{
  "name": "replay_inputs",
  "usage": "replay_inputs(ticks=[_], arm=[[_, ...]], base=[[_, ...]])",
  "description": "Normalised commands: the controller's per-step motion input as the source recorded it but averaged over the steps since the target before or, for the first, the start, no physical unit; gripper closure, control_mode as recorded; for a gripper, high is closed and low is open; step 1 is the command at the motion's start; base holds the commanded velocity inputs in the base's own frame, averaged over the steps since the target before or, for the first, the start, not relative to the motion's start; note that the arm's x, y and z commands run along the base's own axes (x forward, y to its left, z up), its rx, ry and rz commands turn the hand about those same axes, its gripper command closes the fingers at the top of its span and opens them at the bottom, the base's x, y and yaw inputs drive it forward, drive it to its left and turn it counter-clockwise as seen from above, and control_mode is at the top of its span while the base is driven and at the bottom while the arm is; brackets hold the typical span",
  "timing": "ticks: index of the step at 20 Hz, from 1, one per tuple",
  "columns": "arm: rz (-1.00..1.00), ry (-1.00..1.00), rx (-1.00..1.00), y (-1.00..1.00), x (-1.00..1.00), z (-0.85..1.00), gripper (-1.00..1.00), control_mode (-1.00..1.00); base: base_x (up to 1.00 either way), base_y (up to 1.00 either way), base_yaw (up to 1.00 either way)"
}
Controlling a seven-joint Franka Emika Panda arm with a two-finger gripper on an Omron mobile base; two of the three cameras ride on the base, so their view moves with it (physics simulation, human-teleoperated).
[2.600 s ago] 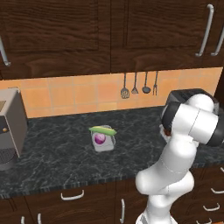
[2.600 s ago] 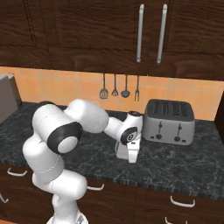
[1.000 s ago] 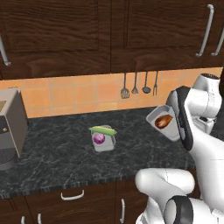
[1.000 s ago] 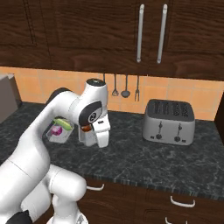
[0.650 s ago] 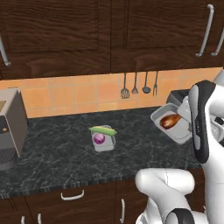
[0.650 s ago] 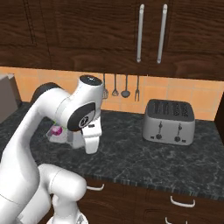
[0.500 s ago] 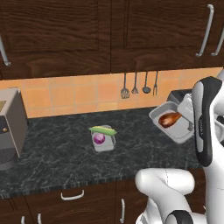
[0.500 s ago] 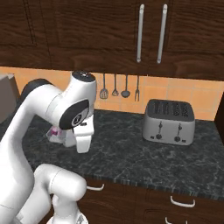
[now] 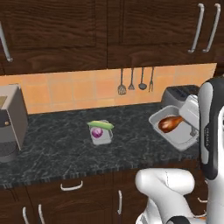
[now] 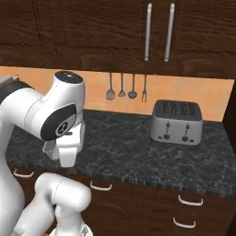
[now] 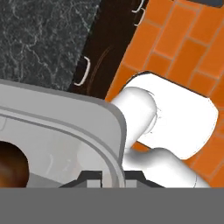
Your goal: Take the meat container that has the chicken drumstick and place it on the second highest rack of the freezer. Then take the vegetable container that has the corn and onion and place it on the highest rack of the freezer.
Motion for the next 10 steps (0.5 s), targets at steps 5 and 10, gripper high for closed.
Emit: replay_inputs(ticks=[5, 10], arm=[[0.00, 0.00, 0.00, 0.00, 0.00, 0.00, 1.00, 1.00], [0.00, 0.00, 0.00, 0.00, 0.00, 0.00, 1.00, 1.00]], base=[[-1.00, 0.00, -0.42], [-1.00, -0.01, -0.63]])
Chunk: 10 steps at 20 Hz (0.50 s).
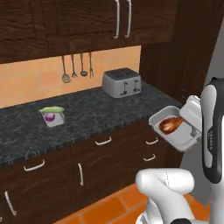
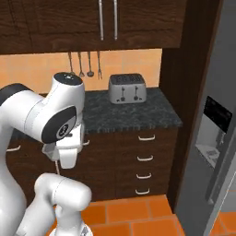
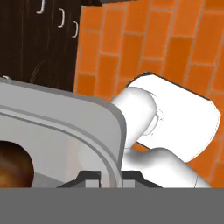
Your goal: Take the meat container that has the chicken drumstick and place it on the second highest rack of the freezer. Then take the vegetable container that has the corn and onion and place it on the highest rack of the freezer.
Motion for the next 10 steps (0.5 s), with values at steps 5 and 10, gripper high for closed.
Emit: replay_inputs(ticks=[5, 10], arm=[[0.00, 0.00, 0.00, 0.00, 0.00, 0.00, 1.00, 1.00], [0.00, 0.00, 0.00, 0.00, 0.00, 0.00, 1.00, 1.00]], base=[[-0.95, -0.29, -0.56], [-0.25, -0.40, -0.71]])
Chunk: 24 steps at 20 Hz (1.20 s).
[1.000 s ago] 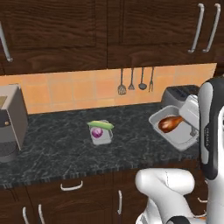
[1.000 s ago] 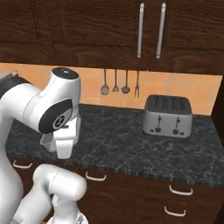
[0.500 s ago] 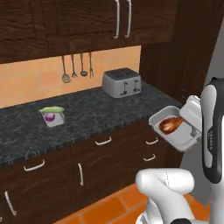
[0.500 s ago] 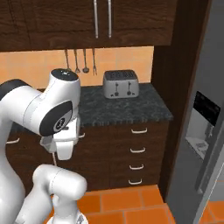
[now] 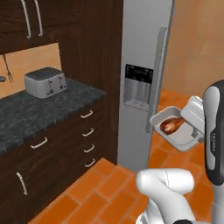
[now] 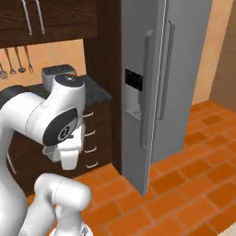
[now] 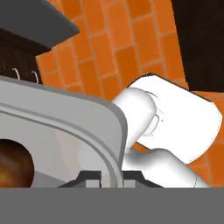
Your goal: Take the meat container that has the chicken drumstick and place it on the second highest rack of the freezer. Then take the vegetable container that has the corn and onion and place it on the highest rack of the freezer.
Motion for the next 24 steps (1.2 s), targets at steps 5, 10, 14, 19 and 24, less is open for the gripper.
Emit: replay_inputs(ticks=[5, 10, 14, 19, 24], arm=[[0.00, 0.00, 0.00, 0.00, 0.00, 0.00, 1.00, 1.00], [0.00, 0.00, 0.00, 0.00, 0.00, 0.00, 1.00, 1.00], [0.00, 0.00, 0.00, 0.00, 0.00, 0.00, 1.00, 1.00], [0.00, 0.00, 0.00, 0.00, 0.00, 0.00, 1.00, 1.00], [0.00, 0.00, 0.00, 0.00, 0.00, 0.00, 1.00, 1.00]], base=[[0.20, -0.14, -0.75], [0.68, 0.00, -0.62], [0.92, 0.19, -0.53], [1.00, 0.09, -0.33], [1.00, -0.13, -0.17]])
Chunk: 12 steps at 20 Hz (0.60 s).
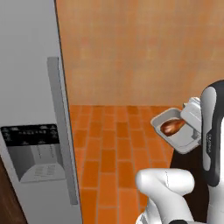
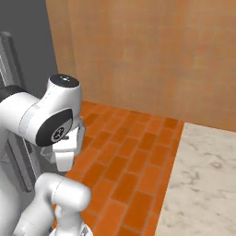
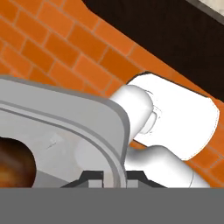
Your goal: Take the meat container that has the chicken drumstick and place it on the second highest rack of the freezer. Then take the vegetable container that has the corn and onion and place it on the highest rack of the freezer.
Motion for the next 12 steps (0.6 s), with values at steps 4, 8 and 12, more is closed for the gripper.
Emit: replay_inputs(ticks=[4, 8, 12], arm=[[0.00, 0.00, 0.00, 0.00, 0.00, 0.00, 1.00, 1.00], [0.00, 0.00, 0.00, 0.00, 0.00, 0.00, 1.00, 1.00], [0.00, 0.00, 0.00, 0.00, 0.00, 0.00, 1.00, 1.00]], base=[[1.00, -0.20, -0.09], [1.00, -0.02, -0.06], [1.00, -0.03, -0.02]])
